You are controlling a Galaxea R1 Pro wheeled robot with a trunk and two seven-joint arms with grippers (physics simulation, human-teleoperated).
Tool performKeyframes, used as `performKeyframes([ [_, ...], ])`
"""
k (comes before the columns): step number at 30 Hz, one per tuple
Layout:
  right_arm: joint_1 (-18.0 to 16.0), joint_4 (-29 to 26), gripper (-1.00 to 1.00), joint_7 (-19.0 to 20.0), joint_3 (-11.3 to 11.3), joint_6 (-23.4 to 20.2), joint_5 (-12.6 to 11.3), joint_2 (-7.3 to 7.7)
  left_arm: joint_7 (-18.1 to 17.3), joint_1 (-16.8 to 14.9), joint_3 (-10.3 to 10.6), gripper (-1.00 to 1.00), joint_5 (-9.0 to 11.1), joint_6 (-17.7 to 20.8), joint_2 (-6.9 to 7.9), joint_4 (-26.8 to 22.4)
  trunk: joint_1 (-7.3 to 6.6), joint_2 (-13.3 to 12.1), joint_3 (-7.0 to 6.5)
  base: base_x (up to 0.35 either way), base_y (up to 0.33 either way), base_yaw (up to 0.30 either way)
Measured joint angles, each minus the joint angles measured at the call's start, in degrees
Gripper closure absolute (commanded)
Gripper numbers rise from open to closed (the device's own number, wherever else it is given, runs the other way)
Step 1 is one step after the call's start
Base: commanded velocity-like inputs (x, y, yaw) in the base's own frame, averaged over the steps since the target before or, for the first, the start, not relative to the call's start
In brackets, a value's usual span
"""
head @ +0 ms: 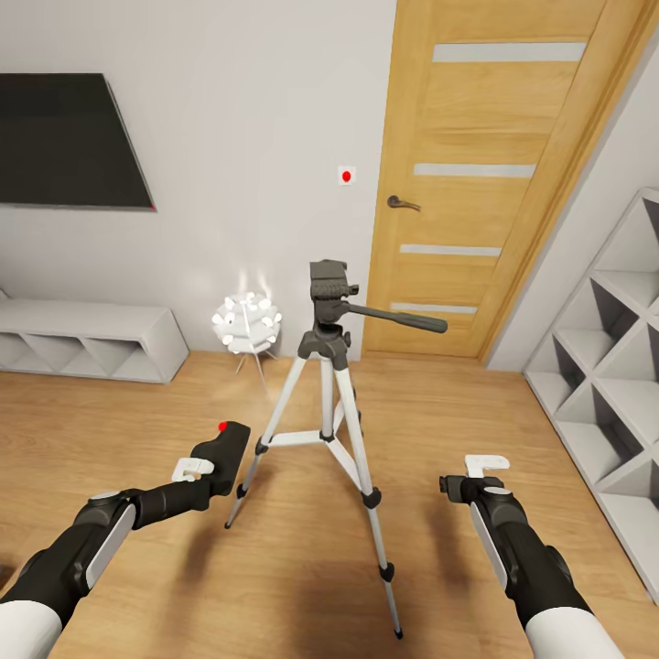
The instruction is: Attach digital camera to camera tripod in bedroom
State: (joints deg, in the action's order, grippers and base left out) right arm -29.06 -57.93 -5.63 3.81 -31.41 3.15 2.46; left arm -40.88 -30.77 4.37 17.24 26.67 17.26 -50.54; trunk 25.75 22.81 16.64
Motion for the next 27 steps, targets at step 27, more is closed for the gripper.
performKeyframes([
  [27, -0.08, -1.5, -1.0, 24.84, -6.29, -0.98, 0.08, 1.01, 0.01, 0.0, 0.0, 1.0, 0.01, 0.0, 0.44, 0.07, 0.0, 0.0, 0.0, 0.002, 0.0, 0.0],
])
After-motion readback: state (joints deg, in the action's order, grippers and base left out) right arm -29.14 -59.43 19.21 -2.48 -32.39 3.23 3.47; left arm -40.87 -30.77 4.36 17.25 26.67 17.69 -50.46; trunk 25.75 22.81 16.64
